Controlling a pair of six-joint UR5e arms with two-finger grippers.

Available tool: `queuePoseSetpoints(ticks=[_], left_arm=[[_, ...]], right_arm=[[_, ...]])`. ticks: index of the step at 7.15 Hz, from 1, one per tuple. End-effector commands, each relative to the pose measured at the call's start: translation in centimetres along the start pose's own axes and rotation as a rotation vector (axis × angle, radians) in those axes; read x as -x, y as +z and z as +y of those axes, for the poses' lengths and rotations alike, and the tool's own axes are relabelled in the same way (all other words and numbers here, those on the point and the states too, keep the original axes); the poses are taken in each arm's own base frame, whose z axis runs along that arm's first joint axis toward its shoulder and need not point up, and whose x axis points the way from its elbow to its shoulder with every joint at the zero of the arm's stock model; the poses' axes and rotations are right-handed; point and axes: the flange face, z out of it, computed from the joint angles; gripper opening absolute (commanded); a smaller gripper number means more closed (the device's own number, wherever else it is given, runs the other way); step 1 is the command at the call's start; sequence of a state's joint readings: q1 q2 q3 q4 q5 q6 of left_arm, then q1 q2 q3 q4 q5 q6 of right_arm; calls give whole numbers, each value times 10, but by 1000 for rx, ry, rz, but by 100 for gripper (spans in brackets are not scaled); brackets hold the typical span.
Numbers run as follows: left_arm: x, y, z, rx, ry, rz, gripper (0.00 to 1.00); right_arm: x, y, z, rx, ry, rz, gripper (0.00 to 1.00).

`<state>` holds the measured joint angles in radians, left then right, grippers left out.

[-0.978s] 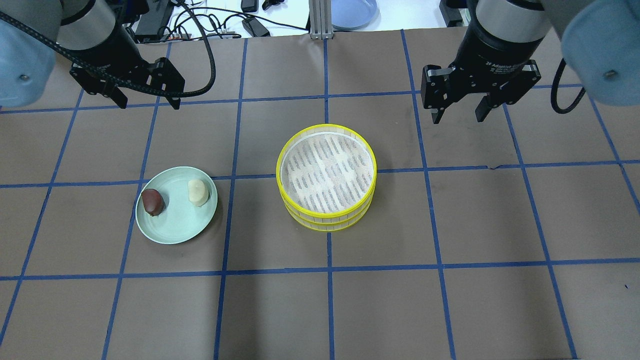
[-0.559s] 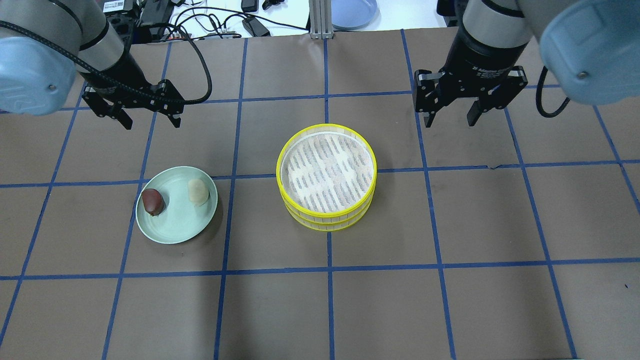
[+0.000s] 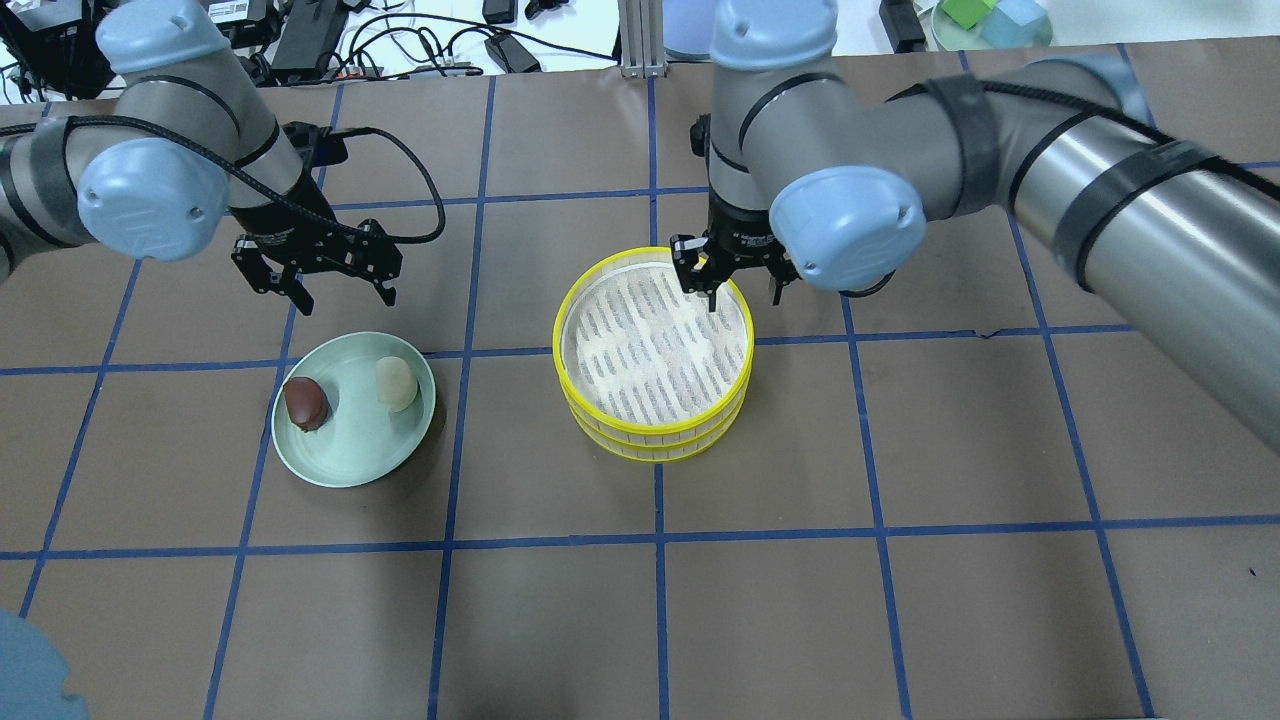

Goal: Place buns in different layers of steamer
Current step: 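Lift the top tier with the right gripper while the left grasps the white bun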

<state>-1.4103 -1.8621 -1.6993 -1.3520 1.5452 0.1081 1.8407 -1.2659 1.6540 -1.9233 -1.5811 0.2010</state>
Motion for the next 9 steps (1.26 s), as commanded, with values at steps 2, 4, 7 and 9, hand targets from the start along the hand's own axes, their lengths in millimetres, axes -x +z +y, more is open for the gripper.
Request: queuePoseSetpoints(ticks=[2,4,7,9], left_arm=[[3,73,-12,136,-8,18,88],[5,98,-14,169,-13,17,86],[6,120,-19,211,-13,12,0],[16,100,-23,171,-46,19,0]], right_arm=[[1,39,-5,-7,-21,18,24],[-6,37,-7,-9,-11,15,0],[-67,-23,-2,-28,32,1,0],[-153,-31,-11,2,15,62,0]])
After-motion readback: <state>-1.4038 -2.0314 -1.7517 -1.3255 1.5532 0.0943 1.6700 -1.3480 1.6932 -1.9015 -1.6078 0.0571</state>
